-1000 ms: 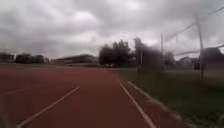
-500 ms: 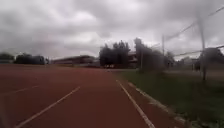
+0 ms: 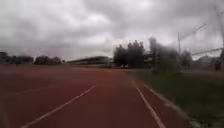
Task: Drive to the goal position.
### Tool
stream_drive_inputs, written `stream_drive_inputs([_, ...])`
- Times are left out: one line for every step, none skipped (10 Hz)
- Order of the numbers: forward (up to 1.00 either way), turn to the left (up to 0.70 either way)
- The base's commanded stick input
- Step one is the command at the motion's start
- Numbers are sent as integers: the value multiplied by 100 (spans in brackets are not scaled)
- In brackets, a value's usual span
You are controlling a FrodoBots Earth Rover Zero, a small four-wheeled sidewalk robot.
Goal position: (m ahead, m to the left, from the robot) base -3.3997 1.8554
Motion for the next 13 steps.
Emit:
stream_drive_inputs([0, 70])
stream_drive_inputs([0, 70])
stream_drive_inputs([0, 70])
stream_drive_inputs([0, 70])
stream_drive_inputs([0, 70])
stream_drive_inputs([0, 70])
stream_drive_inputs([0, 70])
stream_drive_inputs([0, 70])
stream_drive_inputs([0, 70])
stream_drive_inputs([0, 70])
stream_drive_inputs([0, 70])
stream_drive_inputs([0, 70])
stream_drive_inputs([0, 70])
